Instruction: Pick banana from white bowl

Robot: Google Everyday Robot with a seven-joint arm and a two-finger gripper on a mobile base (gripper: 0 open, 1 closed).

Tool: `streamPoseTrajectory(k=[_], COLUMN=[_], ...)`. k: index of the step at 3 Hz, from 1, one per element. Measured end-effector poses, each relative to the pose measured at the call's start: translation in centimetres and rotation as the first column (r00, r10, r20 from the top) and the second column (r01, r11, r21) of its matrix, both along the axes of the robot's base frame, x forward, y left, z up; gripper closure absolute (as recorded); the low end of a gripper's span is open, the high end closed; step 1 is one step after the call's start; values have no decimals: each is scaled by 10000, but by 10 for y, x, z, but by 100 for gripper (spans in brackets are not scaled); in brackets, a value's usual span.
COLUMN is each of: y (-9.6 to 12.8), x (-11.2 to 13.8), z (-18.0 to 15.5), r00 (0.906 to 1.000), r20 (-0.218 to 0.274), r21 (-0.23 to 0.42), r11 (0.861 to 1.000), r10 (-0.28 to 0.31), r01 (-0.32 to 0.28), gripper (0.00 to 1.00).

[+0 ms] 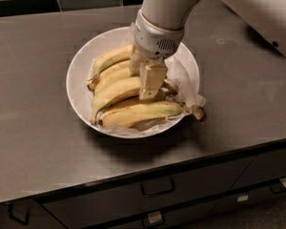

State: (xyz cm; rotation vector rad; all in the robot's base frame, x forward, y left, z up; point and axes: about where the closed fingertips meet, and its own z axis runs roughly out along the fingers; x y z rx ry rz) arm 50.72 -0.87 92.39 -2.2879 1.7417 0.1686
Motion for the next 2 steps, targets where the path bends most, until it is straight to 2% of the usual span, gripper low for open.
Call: streamPoseTrajectory(k=[2], y=[0], x=[1], z=[-5], r00=[10000], r20=[-70], r21=[9], r11=[10000], r10=[-13], r01=[13], gripper=[46])
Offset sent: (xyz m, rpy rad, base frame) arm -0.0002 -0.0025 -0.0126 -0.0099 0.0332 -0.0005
